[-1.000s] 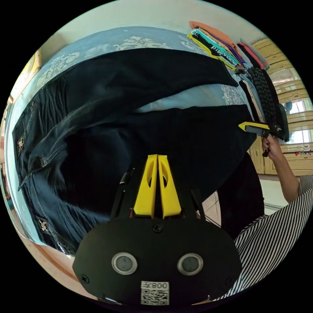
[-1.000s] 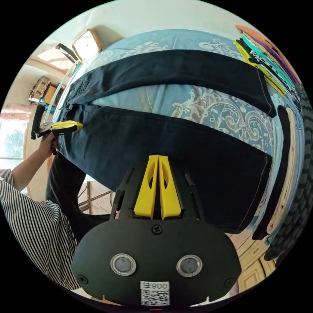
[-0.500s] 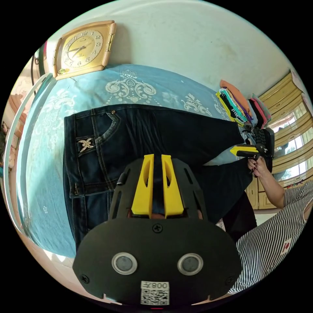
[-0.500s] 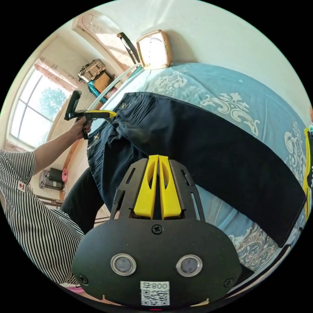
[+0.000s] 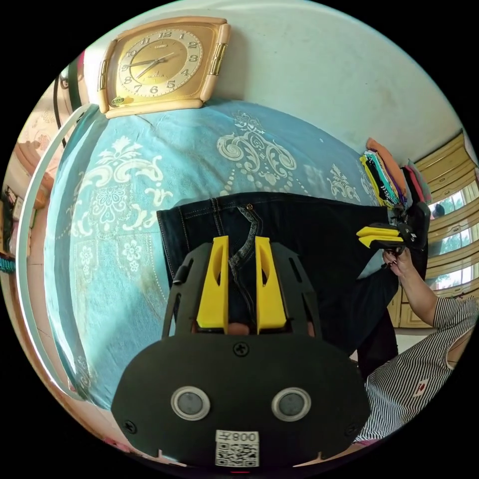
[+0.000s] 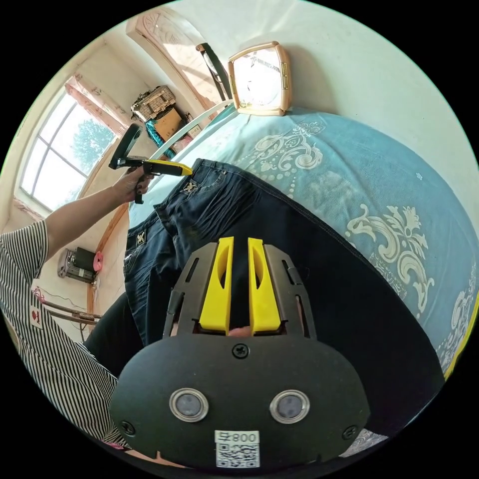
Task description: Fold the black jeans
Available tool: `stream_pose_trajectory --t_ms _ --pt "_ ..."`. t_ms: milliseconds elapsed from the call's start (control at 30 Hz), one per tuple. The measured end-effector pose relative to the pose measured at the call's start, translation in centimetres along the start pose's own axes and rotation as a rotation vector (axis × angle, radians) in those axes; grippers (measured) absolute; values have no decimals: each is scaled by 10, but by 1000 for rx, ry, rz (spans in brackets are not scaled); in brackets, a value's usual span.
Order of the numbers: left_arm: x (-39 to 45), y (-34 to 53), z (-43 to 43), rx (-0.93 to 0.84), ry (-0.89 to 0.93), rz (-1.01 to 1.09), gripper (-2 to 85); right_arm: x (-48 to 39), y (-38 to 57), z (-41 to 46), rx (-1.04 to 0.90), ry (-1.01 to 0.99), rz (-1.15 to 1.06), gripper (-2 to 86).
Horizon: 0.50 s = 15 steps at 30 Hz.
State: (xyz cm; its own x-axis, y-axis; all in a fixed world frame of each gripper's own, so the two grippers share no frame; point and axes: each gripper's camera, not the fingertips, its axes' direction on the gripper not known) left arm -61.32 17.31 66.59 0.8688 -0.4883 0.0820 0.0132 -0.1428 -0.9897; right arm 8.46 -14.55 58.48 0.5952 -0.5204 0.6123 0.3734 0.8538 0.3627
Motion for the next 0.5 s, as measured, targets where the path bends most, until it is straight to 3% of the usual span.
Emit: stream_pose_trajectory --t_ms 500 --pt "18 -84 -20 -220 -249 239 124 7 -110 94 -78 159 -74 106"
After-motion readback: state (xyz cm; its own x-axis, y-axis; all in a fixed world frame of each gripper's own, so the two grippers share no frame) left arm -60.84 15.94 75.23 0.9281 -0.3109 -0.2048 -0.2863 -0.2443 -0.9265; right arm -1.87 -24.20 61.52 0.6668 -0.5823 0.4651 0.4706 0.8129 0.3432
